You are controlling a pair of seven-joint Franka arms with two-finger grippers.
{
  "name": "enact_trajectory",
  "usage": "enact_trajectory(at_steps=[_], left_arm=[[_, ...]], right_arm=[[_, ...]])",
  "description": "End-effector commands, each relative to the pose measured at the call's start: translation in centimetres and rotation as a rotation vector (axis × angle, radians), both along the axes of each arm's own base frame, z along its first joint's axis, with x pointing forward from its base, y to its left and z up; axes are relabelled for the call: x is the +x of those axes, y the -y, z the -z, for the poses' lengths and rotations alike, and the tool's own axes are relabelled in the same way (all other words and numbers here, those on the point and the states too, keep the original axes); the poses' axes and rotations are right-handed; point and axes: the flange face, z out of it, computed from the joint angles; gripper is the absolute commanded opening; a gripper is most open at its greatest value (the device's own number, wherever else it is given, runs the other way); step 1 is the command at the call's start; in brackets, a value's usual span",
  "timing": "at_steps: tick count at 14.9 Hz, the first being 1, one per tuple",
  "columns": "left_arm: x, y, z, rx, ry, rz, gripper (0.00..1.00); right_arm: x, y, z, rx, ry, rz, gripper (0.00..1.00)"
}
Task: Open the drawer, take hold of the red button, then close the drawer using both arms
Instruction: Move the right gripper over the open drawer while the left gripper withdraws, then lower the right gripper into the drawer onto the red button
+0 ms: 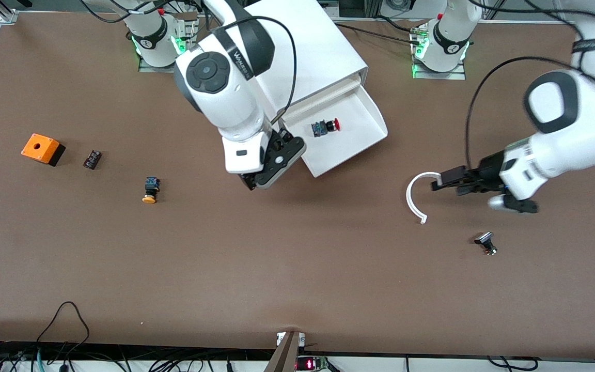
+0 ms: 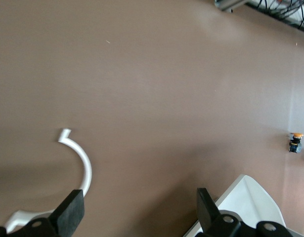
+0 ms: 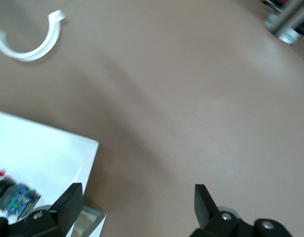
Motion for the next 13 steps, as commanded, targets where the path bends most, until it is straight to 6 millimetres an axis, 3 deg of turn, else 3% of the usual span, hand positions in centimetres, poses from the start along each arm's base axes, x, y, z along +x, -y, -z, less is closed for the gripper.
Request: enact_trajectory(at_steps=[1, 3, 5, 8, 13], left_arm=[[-2.2, -2.7, -5.6, 0.133, 0.03, 0.048, 1.0], [-3.0, -4.0, -9.1, 0.264, 0.026, 0.102, 1.0], [-4.0, -4.4, -11.2, 0.372, -0.007, 0.134, 1.0], [-4.5, -4.0, -11.5, 0.5, -0.047, 0.108, 1.0], [-4.3, -4.0, -11.3, 0.511, -0.056, 0.081, 1.0]], right_arm=[[-2.6, -3.8, 0.4, -0.016, 0.015, -0.181, 1.0], [-4.6, -6.2, 1.8, -0.037, 0.023, -0.312, 1.0], [-6.0, -8.1, 3.6, -0.052, 0.032, -0.428, 1.0], [-7.0, -9.3, 6.3, -0.081, 0.027, -0.55, 1.0], [-9.3, -11.3, 9.0, -0.129, 0.015, -0.621, 1.0]])
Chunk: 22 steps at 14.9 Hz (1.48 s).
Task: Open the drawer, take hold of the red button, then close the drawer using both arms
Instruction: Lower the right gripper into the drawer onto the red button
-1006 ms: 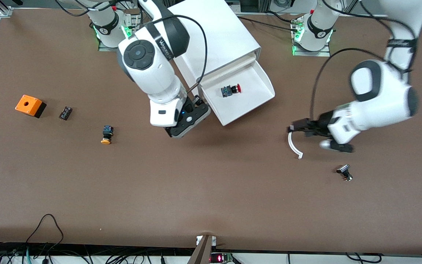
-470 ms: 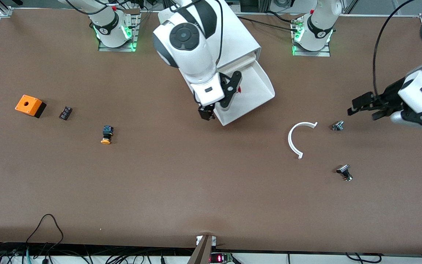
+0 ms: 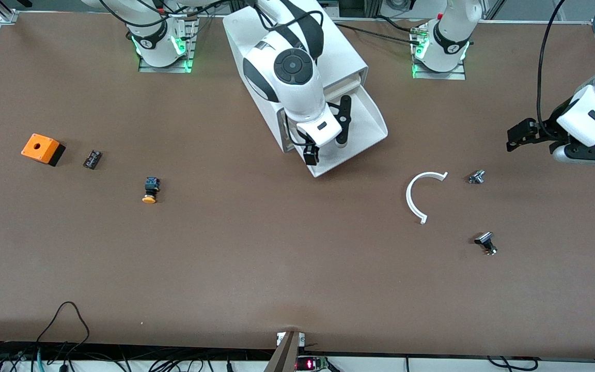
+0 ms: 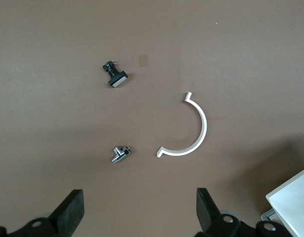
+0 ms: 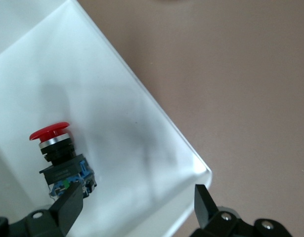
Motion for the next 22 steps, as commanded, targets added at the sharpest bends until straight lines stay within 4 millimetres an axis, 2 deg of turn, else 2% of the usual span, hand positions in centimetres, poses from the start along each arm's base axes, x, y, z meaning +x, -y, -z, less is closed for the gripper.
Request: enact_trajectory(at_steps=[1, 4, 8, 11, 16, 22], left_arm=[[0.2, -0.1, -0.2, 0.026, -0.005, -0.009, 1.0], [0.2, -0.1, -0.2, 0.026, -0.008, -0.011, 1.0], [0.4, 0.0, -0.4, 0.024, -0.006, -0.009, 1.0], [0.5, -0.1, -0.2, 0.019, -0.01, -0.012, 1.0], [0.5, 0.1, -0.2, 0.012, -0.01, -0.011, 1.0], [1.0, -0.1, -0.4, 0.011, -0.016, -0.014, 1.0]], right_arm=[[-1.1, -1.6, 1.1, -0.029, 0.017, -0.048, 1.0], [-3.2, -3.2, 2.2, -0.048, 0.019, -0.088, 1.0], [-3.7, -3.1, 2.4, -0.077, 0.004, -0.1, 1.0], [-3.5, -2.8, 2.9, -0.083, -0.001, -0.1, 1.0], [-2.7, -2.5, 5.2, -0.107, 0.002, -0.104, 1.0], [-2.0, -2.5, 4.2, -0.078, 0.036, -0.094, 1.0]])
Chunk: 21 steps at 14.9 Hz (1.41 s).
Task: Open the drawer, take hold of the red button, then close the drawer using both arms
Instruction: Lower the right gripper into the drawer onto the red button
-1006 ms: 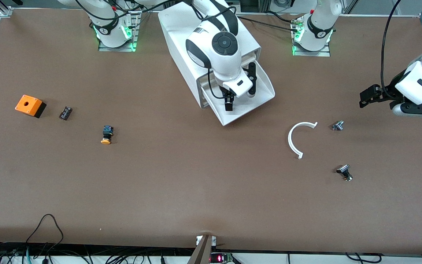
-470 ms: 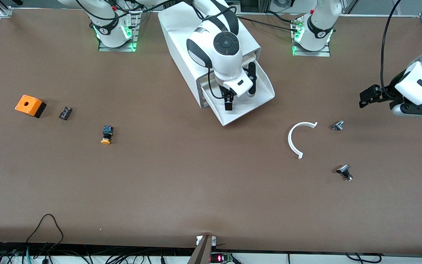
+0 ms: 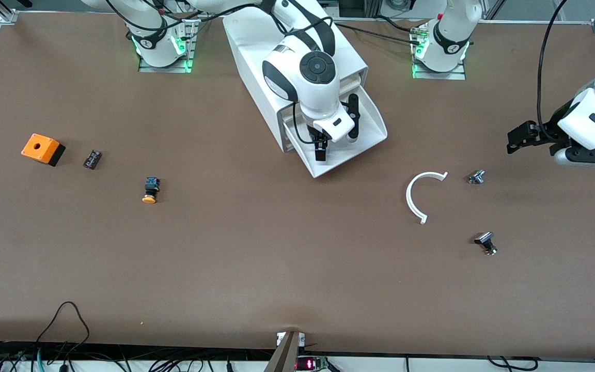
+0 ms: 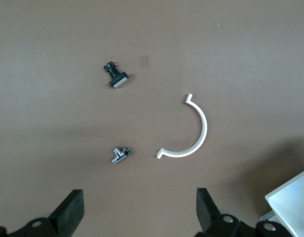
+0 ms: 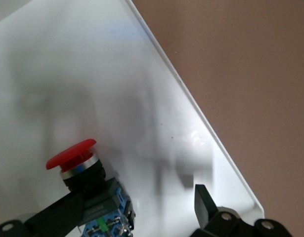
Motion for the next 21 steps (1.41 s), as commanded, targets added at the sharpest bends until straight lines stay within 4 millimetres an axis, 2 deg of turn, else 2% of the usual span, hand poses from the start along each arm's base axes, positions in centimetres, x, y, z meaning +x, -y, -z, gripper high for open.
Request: enact_trajectory(at_steps=[1, 3, 5, 11, 15, 17, 21], left_arm=[[0.6, 0.0, -0.5, 0.012, -0.012, -0.005, 1.0], [0.6, 0.0, -0.5, 0.012, -0.012, -0.005, 1.0], [0.6, 0.0, -0.5, 0.012, -0.012, -0.003, 1.0], [0.6, -0.1, -0.4, 0.01, -0.015, -0.005, 1.0], [0.6, -0.1, -0.4, 0.01, -0.015, -0.003, 1.0], [0.6, -0.1, -0.4, 0.01, -0.015, -0.003, 1.0], [0.6, -0.1, -0.4, 0.01, -0.015, -0.003, 1.0]], right_arm=[[0.5, -0.2, 0.2, -0.009, 0.022, -0.027, 0.97], [0.2, -0.4, 0.3, -0.017, 0.035, -0.048, 0.76], [0.2, -0.6, 0.3, -0.015, 0.045, -0.052, 0.62], [0.0, -0.7, 0.3, -0.026, 0.061, -0.06, 0.37], [-0.6, -1.4, -0.3, -0.017, 0.069, -0.055, 0.31], [-0.9, -1.7, -1.8, -0.004, 0.082, -0.052, 0.29], [-0.2, -0.9, -5.3, 0.023, 0.112, -0.035, 0.28]])
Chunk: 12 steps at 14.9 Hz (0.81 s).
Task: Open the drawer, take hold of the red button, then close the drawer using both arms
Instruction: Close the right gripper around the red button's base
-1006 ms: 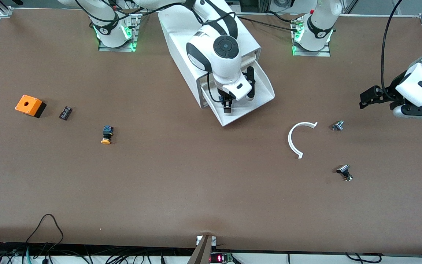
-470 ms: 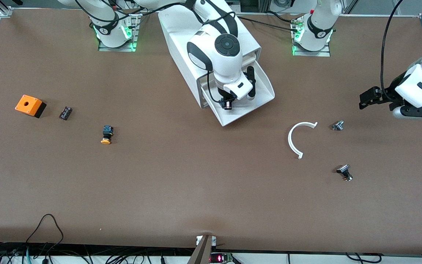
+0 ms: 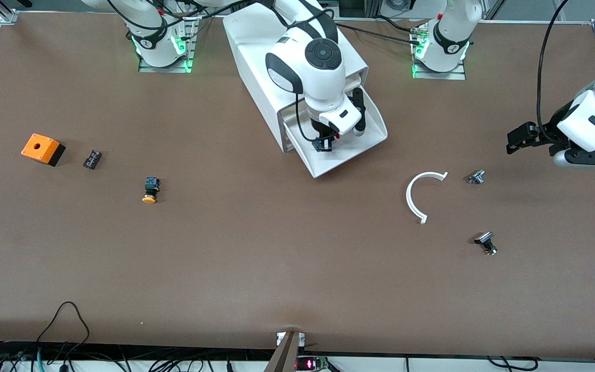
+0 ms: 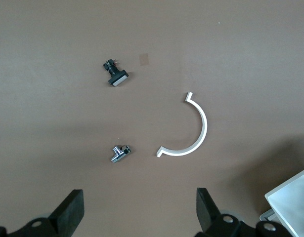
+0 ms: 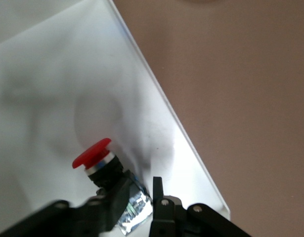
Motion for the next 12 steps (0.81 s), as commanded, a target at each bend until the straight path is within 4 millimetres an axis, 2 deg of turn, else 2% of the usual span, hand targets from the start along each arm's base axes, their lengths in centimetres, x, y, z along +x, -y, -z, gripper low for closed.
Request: enact_trajectory(at_steps=[1, 3, 4, 5, 6, 8, 12], left_arm=[[0.4, 0.0, -0.6, 0.011, -0.006, -0.003, 1.0], [0.4, 0.0, -0.6, 0.011, -0.006, -0.003, 1.0], [0.4, 0.0, -0.6, 0.011, -0.006, -0.003, 1.0], [0.4, 0.0, -0.6, 0.011, -0.006, -0.003, 1.0], [0.4, 0.0, -0.6, 0.011, -0.006, -0.003, 1.0], [0.4, 0.0, -0.6, 0.011, -0.006, -0.003, 1.0], [0.4, 0.0, -0.6, 0.011, -0.006, -0.003, 1.0]], right_arm=[[0.5, 0.7, -2.8, 0.009, 0.031, 0.024, 0.28], [0.4, 0.7, -2.9, 0.014, 0.027, 0.066, 0.31], [-0.1, 0.3, -2.7, 0.013, 0.024, 0.097, 0.4], [-0.6, -0.1, -2.2, 0.014, 0.014, 0.126, 0.64], [-0.6, -0.1, -1.9, 0.012, 0.014, 0.137, 0.69], [-0.7, -0.1, -1.1, 0.004, 0.002, 0.134, 1.0], [-1.1, 0.4, 0.2, -0.046, -0.016, 0.053, 1.0]])
